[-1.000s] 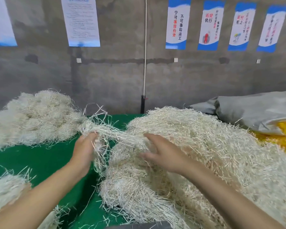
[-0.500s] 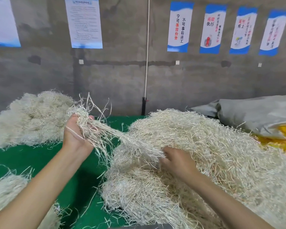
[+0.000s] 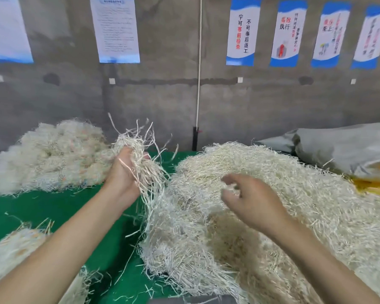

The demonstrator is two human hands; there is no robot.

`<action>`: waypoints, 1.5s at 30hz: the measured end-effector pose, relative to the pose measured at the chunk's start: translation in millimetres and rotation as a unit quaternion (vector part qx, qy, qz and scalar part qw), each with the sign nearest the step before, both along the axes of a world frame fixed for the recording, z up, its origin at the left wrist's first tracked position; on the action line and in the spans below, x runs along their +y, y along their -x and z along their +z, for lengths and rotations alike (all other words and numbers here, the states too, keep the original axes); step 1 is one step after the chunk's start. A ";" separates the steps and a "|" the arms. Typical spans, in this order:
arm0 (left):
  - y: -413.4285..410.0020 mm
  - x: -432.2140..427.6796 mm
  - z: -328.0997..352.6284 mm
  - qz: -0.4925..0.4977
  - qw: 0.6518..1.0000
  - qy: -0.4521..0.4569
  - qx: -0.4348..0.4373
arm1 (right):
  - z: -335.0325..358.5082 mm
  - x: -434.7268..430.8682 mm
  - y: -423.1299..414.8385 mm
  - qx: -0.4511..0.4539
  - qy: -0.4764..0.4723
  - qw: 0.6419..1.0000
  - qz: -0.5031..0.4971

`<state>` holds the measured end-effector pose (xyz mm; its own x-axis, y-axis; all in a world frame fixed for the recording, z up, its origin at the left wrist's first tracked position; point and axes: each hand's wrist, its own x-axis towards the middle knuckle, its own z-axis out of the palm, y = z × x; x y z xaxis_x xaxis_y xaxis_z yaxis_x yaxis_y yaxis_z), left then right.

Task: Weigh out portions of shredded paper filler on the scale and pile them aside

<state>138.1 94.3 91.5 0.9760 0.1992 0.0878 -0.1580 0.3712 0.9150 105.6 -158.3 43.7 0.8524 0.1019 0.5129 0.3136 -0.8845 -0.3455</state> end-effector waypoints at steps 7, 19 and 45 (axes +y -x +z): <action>10.4 -29.6 30.3 -0.065 0.991 0.103 -0.061 | -20.2 90.6 14.6 0.276 -0.224 0.920 0.165; 29.2 -48.1 -41.0 -0.165 0.983 -0.082 -0.018 | 27.7 114.2 16.8 0.293 -0.537 0.735 0.292; 41.5 22.8 -12.4 -0.043 0.983 -0.177 -0.034 | -65.7 8.5 -4.3 0.296 -0.252 0.908 0.154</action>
